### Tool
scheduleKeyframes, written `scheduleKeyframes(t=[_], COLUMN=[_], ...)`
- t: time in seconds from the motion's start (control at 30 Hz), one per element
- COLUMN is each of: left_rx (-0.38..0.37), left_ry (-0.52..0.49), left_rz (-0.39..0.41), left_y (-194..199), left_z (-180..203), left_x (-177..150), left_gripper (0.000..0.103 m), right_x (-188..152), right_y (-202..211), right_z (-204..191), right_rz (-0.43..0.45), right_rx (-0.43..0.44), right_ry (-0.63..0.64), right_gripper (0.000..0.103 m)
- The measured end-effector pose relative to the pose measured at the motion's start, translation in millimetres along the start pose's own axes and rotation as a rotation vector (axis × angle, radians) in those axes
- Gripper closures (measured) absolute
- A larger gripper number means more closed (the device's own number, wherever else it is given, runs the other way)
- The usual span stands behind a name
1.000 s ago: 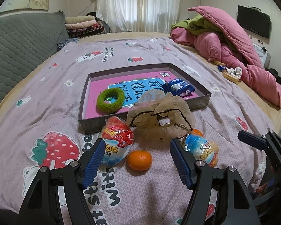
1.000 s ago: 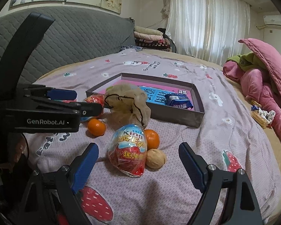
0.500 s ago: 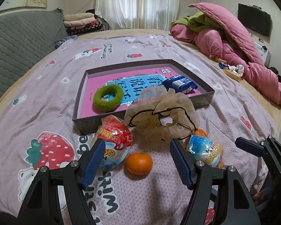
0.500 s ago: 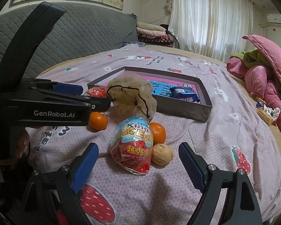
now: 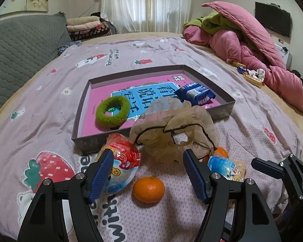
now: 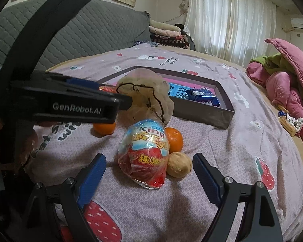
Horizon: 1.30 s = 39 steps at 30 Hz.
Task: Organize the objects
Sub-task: 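Close the left gripper on the beige mesh bag while the right gripper grasps the large Kinder egg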
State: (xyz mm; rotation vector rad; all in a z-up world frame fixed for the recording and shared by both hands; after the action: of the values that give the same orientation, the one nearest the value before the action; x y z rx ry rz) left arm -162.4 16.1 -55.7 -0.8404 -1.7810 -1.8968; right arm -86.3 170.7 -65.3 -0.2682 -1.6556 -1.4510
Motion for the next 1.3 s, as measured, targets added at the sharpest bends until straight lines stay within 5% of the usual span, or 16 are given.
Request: scheduleKeyframes(t=[0.17,0.57,0.93,1.03,1.17,1.3], left_rx=[0.009,0.045,0.055,0.028,0.008,-0.051], left_ry=[-0.007,-0.028,-0.106,-0.112,-0.106,-0.076], left_rz=[0.012,-0.003,0.003,0.011,0.015,0.01], left_y=[-1,-22,-39,-40,-41,-38], left_z=[-1,-6,11,14,14,13], left_x=[5,20,28,30,31,32], left_gripper=[0.03,0.03,0.03,0.038,0.069,0.079], right_x=[2,4,5,6,7,8], right_y=[-2,-9,-8,-6,-6,-5], right_z=[-1,-6,-2,-1,1,2], right_rz=[0.014,0.029,0.052,0.061,0.064,0.065], right_rx=[-0.026,-0.037,-0.006,0.001,0.011,0.009], right_ry=[0.029,0.079,0.067,0.054,0.036,0.032], right_gripper=[0.02,0.05,0.05,0.05,0.05,0.05])
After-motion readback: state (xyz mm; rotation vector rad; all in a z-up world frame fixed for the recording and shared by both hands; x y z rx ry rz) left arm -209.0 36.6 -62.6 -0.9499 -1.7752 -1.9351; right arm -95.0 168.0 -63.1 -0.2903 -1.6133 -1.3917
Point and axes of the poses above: each gripper's, at about its wrist camera, not at the fingertips, and y roughly against the way its jaws point, z to its right, x to its top, the point moved 7 cm from there along -y, roughly the way its jaws point, and after that the axes turned 4 degrees about -z, right-handed, at the moved point
